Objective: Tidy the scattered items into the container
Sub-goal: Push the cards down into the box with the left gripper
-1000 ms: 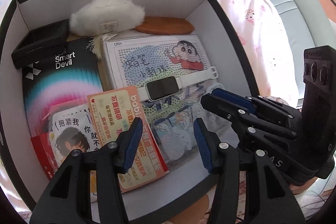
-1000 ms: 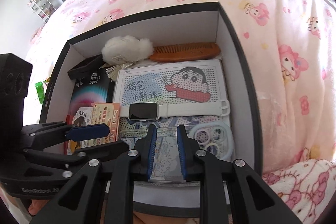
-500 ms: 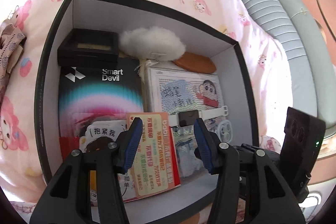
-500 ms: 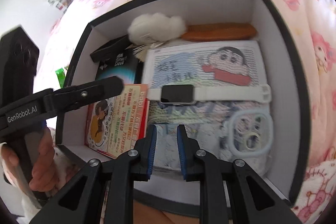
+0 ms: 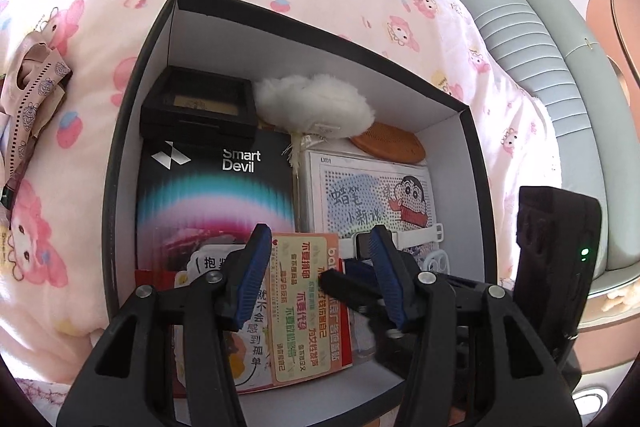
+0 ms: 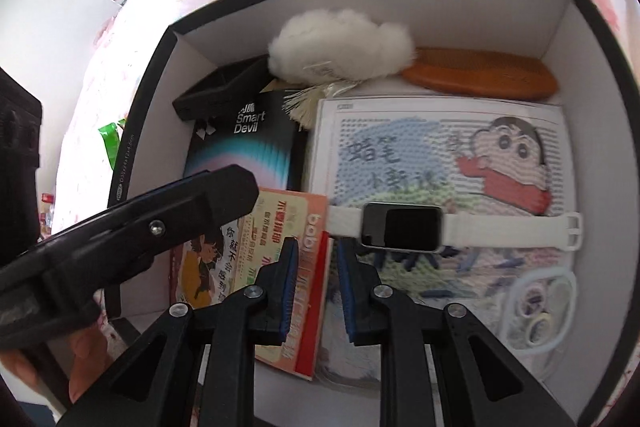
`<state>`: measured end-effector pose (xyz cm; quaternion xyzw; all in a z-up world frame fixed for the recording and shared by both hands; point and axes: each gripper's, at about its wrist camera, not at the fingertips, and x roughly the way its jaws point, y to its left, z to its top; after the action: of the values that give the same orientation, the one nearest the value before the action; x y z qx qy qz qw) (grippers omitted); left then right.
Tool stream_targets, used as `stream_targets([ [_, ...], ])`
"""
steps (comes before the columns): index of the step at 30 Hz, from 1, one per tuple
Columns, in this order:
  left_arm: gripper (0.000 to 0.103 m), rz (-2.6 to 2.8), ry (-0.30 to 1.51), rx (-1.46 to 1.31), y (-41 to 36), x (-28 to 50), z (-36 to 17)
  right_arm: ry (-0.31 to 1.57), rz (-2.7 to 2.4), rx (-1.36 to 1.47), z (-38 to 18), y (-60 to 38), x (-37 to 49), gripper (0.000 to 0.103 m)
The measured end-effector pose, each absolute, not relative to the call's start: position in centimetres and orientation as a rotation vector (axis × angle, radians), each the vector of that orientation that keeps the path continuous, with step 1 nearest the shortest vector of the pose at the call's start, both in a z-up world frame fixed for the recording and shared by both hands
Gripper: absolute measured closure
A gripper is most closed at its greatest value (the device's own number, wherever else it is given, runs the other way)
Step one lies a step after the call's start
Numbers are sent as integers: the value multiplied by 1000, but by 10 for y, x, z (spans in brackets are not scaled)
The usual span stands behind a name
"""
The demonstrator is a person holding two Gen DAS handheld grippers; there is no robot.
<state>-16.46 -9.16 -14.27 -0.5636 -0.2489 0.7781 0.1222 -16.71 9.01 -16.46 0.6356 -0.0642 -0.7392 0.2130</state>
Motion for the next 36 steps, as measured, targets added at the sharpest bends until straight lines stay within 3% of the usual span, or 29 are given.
stream_targets([
  [23,52,2295,-699,-1640,-92,-177,-145,-163,-2019,1701,-147,82,-167,83],
  [27,53,2223,-688,-1626,-84,-176,-145,-231,-2131,1666,-126,113,-153,83],
  [36,53,2111,-520,-1709,-48,-166,-153,-227,-2333,1649,-101,165,-136,83],
])
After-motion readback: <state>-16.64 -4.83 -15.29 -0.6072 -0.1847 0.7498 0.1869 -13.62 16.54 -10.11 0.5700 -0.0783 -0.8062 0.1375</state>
